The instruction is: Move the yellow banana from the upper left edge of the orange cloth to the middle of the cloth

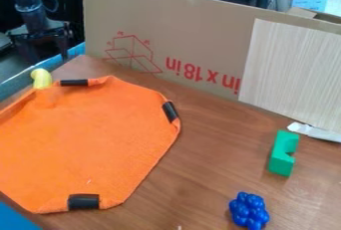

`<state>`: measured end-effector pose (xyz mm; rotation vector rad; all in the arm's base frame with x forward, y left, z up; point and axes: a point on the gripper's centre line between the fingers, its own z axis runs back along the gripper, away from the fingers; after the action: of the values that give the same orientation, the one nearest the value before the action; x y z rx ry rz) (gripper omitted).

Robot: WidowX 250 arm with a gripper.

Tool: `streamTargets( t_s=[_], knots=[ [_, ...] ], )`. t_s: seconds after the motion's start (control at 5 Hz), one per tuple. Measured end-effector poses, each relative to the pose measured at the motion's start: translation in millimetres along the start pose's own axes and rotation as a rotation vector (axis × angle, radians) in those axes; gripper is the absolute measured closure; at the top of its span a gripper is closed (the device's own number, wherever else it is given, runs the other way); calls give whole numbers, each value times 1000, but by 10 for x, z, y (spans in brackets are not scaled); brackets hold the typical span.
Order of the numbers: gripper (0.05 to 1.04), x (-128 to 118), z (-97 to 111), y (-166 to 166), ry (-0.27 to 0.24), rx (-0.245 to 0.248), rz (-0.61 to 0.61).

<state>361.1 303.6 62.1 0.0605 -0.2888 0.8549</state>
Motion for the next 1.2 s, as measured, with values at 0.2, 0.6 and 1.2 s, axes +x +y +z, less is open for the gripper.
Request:
streamTargets(
  t_s=[0.2,0.6,1.2],
  knots=[
    [83,100,-84,84,-4,48,31],
    [83,140,-134,210,-3,140,25],
    [83,43,-377,146,17,84,147]
  ],
)
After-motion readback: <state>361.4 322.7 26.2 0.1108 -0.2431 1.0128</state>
